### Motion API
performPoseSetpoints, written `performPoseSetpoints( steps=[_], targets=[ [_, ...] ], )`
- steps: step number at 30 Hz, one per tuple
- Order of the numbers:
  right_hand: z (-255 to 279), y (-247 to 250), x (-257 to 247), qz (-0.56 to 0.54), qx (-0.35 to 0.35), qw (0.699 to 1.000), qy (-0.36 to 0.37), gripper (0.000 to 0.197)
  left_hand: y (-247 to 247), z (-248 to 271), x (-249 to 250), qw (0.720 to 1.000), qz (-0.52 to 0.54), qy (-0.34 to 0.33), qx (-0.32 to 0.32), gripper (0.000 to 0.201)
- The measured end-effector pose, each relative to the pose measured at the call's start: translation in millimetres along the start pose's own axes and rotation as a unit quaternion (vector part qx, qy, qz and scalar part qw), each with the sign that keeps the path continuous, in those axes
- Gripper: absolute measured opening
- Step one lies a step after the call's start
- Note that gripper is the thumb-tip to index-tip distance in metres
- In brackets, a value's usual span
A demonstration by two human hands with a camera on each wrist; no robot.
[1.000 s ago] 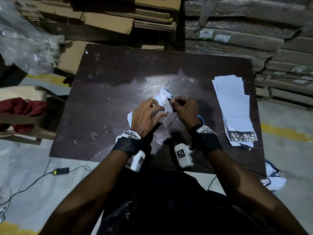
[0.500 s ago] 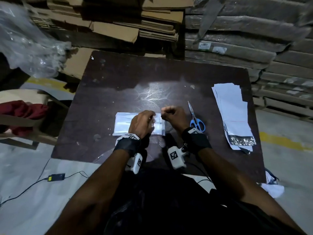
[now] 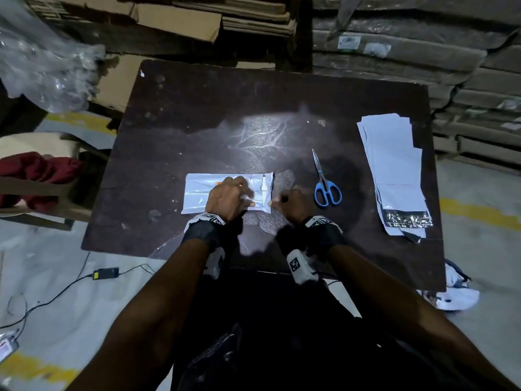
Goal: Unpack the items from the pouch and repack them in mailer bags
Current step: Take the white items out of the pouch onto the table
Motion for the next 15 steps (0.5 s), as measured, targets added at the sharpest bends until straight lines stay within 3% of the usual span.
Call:
performPoseSetpoints(
  steps=[6, 11, 15],
  targets=[
    [-0.9, -11.0, 3.2, -0.080, 0.002, 0.996, -0.025, 0.027, -5.3, -3.5, 10.7, 0.996, -0.057, -0.075, 0.002, 0.016],
    [-3.7, 4.9, 0.9, -0.176, 0.061, 0.981, -0.046, 0.022, 15.0, -6.2, 23.0, 0.996, -0.016, -0.078, 0.052, 0.009],
    [-6.1, 27.8, -16.2, -0.171, 0.104, 0.979, -0.037, 0.022, 29.2, -8.8, 29.7, 0.995, 0.015, -0.069, 0.075, 0.011]
  ],
)
Point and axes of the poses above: each hand's wrist, its own z-axis away from the middle knuckle, its own y-axis out of the back of the hand, x = y × z, the point moved 8 cm from there along -z, towards the middle knuckle, and after that the axes turned 6 degrees about x, right-handed, at the moved point
